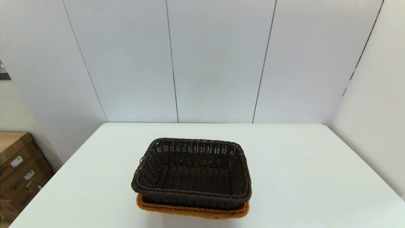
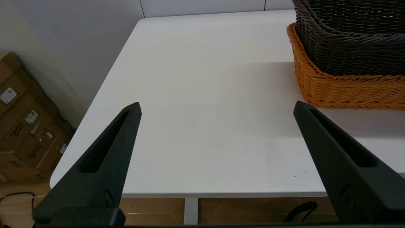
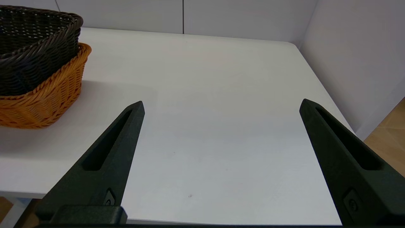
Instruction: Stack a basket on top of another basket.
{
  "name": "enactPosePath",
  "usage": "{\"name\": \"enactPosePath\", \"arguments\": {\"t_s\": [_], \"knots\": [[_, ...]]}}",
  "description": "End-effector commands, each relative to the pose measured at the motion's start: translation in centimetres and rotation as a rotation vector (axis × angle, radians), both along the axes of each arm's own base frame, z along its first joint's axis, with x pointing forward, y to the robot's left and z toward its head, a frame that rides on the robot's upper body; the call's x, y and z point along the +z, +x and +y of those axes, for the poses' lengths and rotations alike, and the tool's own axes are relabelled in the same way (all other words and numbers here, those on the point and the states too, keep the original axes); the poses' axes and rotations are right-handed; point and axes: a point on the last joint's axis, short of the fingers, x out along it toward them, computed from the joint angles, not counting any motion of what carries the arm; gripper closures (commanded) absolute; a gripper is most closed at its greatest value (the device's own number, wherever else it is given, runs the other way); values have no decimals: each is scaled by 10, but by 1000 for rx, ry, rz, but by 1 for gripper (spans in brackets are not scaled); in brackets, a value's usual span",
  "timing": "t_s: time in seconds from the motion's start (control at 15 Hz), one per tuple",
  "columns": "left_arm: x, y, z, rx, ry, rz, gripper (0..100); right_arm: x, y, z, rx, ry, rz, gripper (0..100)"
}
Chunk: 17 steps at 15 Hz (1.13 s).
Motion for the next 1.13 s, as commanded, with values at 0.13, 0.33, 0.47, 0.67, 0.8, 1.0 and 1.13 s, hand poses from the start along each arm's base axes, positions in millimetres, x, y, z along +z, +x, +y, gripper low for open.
{"name": "enactPosePath", "arguments": {"t_s": [0.13,0.33,0.47,0.67,0.8,1.0,1.13], "knots": [[0,0,0,2,0,0,0,0,0,0,0,-1,2,0],[0,0,0,0,0,0,0,0,0,0,0,-2,3,0],[0,0,0,2,0,0,0,0,0,0,0,-2,2,0],[0,0,0,0,0,0,0,0,0,0,-3,-4,2,0],[0,0,0,0,0,0,0,0,0,0,-3,-1,2,0],[0,0,0,0,0,0,0,0,0,0,-1,1,2,0],[0,0,0,0,0,2,0,0,0,0,-1,-1,2,0]]}}
